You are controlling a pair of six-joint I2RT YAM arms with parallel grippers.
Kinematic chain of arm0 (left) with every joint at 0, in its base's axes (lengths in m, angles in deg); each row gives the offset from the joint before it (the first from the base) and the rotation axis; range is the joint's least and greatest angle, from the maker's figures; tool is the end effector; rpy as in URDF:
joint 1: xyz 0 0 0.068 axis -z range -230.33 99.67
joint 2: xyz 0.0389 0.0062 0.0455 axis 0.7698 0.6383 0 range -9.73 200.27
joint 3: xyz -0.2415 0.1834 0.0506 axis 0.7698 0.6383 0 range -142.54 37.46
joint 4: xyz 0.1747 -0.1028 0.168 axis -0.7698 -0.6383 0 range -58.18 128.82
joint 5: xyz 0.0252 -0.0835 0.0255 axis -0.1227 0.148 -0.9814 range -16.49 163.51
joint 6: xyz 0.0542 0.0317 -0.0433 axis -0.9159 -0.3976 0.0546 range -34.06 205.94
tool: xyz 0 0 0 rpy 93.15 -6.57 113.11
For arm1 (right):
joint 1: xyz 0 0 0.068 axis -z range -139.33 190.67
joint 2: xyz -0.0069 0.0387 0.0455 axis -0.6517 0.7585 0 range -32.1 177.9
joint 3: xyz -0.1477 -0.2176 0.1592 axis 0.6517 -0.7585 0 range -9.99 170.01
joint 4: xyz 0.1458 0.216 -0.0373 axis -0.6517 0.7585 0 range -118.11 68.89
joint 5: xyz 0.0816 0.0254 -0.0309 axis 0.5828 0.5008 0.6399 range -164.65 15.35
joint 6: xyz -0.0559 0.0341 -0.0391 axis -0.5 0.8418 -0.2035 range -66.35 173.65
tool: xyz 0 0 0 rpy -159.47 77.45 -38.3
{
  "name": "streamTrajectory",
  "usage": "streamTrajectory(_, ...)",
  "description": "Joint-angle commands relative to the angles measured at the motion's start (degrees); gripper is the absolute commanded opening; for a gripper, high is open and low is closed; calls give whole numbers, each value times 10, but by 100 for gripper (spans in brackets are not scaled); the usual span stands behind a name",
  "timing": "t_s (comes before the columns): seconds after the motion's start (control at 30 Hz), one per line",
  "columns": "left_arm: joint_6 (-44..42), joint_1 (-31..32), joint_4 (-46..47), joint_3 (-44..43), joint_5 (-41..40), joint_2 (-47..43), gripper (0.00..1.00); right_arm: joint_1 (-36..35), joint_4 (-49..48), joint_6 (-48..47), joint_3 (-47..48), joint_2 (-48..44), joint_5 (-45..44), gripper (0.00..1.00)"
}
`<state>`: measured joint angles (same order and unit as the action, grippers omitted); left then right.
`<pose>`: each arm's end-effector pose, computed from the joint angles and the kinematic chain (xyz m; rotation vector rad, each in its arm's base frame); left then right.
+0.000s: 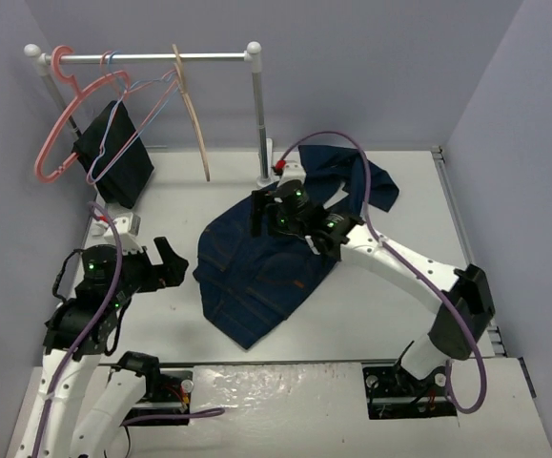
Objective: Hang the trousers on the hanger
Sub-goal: Flatten out the trousers at the center of the board.
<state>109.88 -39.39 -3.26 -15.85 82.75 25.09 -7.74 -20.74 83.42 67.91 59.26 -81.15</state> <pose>0.1113 -0.0321 0.3646 -0.1221 2.0156 -0.5511 0.2779 0.3019 0.3649 -0.2485 2.0010 0.7871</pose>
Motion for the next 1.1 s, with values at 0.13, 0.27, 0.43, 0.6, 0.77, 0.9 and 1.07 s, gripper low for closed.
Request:
streamTrajectory(0.13,159,10,139,145,51,58,95,168,-10,18,-167,-152,-23,76)
streamTrajectory(0.27,175,10,187,167,9,108,84,218,-13,23,-209,-161,15,73)
streamTrajectory(0.43,176,8,246,172,-16,205,67,232,-35,21,-248,-164,42,71)
streamTrajectory(0.6,157,3,278,154,-40,276,35,233,-62,21,-286,-185,82,70)
streamTrajectory(0.77,142,1,313,145,-51,328,34,234,-68,12,-311,-208,105,70)
streamTrajectory(0.9,129,5,336,131,-28,358,42,234,-68,7,-327,-224,117,70)
streamTrajectory(1.07,122,16,368,116,-13,396,54,233,-68,3,-344,-242,132,71)
